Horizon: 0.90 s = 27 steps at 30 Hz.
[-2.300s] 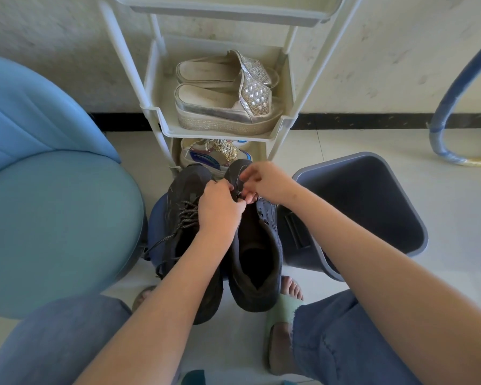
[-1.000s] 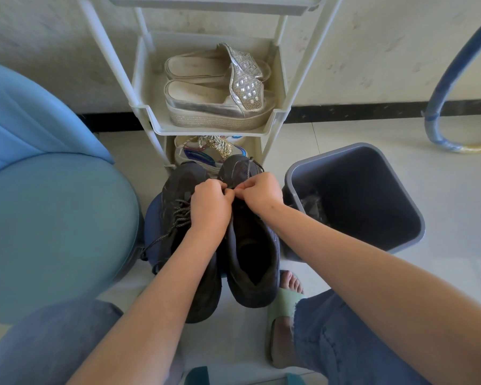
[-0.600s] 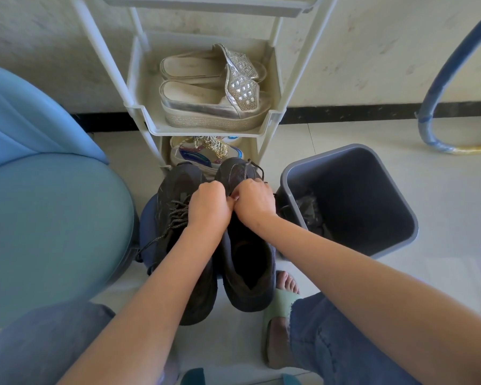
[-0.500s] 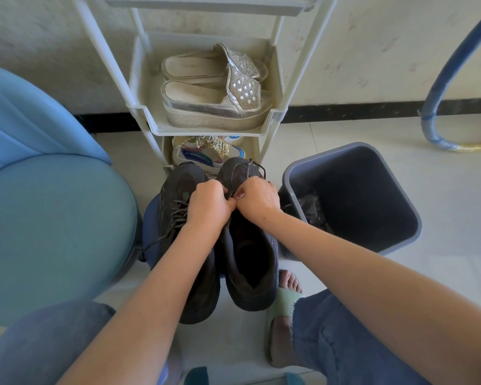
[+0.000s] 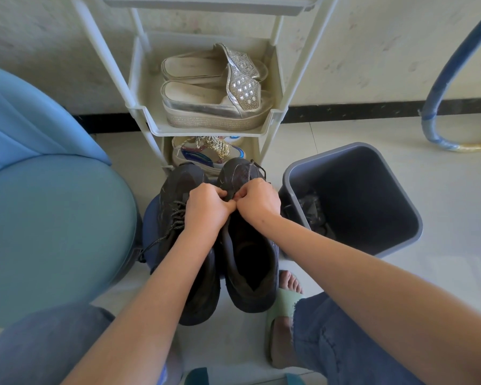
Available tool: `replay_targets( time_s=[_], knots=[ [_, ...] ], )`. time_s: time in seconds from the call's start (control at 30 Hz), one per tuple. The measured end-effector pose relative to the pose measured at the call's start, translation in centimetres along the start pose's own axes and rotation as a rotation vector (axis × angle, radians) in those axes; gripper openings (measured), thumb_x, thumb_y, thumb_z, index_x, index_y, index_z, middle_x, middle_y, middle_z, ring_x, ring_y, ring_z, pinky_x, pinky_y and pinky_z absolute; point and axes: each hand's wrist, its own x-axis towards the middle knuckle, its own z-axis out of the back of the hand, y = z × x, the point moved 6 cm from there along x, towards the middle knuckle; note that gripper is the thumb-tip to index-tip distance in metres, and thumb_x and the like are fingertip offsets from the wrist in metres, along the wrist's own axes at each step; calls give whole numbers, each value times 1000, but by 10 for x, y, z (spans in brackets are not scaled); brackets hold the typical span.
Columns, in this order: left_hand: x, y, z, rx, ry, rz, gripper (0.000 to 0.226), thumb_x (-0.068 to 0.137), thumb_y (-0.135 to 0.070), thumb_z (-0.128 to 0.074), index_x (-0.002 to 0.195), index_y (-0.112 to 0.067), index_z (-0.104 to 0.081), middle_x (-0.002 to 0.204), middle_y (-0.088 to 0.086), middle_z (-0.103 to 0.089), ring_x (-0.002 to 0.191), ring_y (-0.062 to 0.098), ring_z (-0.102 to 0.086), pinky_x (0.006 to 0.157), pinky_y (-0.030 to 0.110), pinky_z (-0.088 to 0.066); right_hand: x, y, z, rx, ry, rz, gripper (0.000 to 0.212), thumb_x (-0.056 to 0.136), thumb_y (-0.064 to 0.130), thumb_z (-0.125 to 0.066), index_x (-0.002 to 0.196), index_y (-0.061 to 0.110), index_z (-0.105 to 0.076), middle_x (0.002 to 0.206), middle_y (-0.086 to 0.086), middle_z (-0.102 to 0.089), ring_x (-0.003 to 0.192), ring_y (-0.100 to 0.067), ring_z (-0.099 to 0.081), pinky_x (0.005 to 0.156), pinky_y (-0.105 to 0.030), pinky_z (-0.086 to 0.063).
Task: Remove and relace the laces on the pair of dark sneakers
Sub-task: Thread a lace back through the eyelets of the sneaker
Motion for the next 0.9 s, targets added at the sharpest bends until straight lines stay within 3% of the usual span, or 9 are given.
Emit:
replay_targets(
  time_s=[0.07, 0.2, 0.33, 0.47, 0.57, 0.67, 0.9],
  knots=[
    [-1, 0, 0, 2, 11, 3, 37, 81, -27, -70, 114, -9, -69, 112, 8, -70, 110, 20, -61, 91, 24, -43, 1, -1, 0, 2, 3, -5, 17, 85, 12, -59, 89, 14, -75, 90, -4, -72, 88, -25, -65, 77, -34, -54],
    [-3, -2, -4, 26, 85, 9, 38, 80, -24, -71, 115, -8, -68, 113, 7, -69, 113, 19, -60, 85, 20, -40, 1, -8, -3, 133, 9, -74, 18, 86, 12, -60, 91, 19, -75, 100, 1, -71, 97, -21, -63, 82, -32, -52],
    [-10, -2, -8, 68, 86, -7, 35, 79, -25, -72, 110, -8, -70, 110, 9, -69, 109, 21, -61, 88, 26, -44, 1, -10, -3, 114, 35, -67, 18, 88, 11, -59, 93, 20, -74, 104, 0, -70, 98, -22, -63, 80, -31, -50],
    [-13, -2, -9, 33, 147, -2, 15, 77, -25, -74, 88, -16, -70, 90, 9, -65, 89, 20, -59, 70, 23, -39, 4, -15, -3, 224, 84, -107, 17, 86, 11, -64, 78, 23, -71, 91, 2, -69, 92, -23, -66, 82, -38, -56],
    [-13, 0, -8, 12, 119, -5, 27, 77, -24, -74, 96, -5, -73, 89, 8, -69, 88, 20, -62, 71, 22, -41, 6, -11, -1, 124, 111, -40, 14, 85, 15, -65, 76, 26, -68, 95, 1, -71, 92, -23, -66, 81, -36, -55],
    [-12, 4, -12, 25, 85, -9, 31, 76, -31, -72, 88, -3, -72, 87, 11, -70, 85, 24, -65, 74, 34, -51, 3, -4, 2, -30, 47, 26, 15, 87, 14, -60, 88, 21, -73, 98, 1, -70, 91, -23, -64, 76, -32, -52],
    [-14, 0, -7, 26, 22, -58, 59, 75, -35, -72, 125, -11, -54, 117, 8, -58, 100, 24, -61, 88, 40, -50, 4, -5, 3, -15, 30, 2, 12, 85, 16, -62, 89, 16, -73, 93, -1, -71, 87, -23, -65, 72, -32, -53]
  ],
)
